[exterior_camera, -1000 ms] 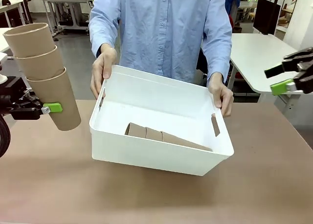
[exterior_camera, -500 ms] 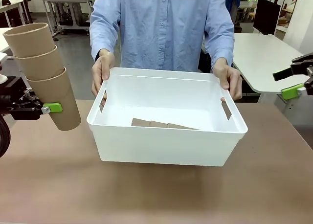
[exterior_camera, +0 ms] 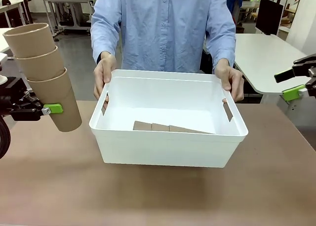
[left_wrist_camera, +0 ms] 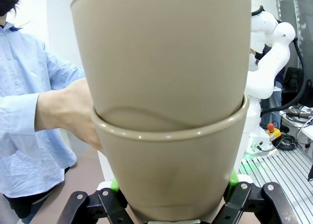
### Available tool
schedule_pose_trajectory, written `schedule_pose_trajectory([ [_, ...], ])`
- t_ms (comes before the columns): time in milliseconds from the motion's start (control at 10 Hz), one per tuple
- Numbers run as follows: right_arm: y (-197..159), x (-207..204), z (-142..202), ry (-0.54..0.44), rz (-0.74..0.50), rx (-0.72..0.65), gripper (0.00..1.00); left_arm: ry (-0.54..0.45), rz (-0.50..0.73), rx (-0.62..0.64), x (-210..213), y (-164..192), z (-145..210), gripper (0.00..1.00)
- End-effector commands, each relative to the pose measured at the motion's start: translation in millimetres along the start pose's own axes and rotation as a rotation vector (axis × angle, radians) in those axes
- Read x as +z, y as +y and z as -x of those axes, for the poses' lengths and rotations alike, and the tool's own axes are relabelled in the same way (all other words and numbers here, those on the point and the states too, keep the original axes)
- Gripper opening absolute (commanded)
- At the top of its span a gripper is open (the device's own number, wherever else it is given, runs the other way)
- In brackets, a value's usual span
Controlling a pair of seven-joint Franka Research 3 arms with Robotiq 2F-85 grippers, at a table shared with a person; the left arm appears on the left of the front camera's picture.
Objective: Stack the cups and store them in the basket.
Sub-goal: Place the stack of Reusable plastic cups into the Pantry Basket.
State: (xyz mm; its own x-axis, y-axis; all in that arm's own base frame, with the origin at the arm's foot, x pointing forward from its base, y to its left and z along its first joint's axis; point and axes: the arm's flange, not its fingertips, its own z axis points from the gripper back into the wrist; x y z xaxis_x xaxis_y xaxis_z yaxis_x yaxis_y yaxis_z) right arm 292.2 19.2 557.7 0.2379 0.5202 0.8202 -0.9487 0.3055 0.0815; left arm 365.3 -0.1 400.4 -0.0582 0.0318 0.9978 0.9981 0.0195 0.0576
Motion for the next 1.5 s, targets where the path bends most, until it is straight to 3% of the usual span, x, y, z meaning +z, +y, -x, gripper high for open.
schedule_pose_trajectory([
  [0,-3.0,1.1,-0.6,-0.013,-0.006,0.018,1.0,-0.006,0.006,-0.009,1.6,-2.1,-4.8,0.85],
  [1400,-3.0,1.1,-0.6,-0.013,-0.006,0.018,1.0,-0.006,0.006,-0.009,1.6,-2.1,-4.8,0.85],
])
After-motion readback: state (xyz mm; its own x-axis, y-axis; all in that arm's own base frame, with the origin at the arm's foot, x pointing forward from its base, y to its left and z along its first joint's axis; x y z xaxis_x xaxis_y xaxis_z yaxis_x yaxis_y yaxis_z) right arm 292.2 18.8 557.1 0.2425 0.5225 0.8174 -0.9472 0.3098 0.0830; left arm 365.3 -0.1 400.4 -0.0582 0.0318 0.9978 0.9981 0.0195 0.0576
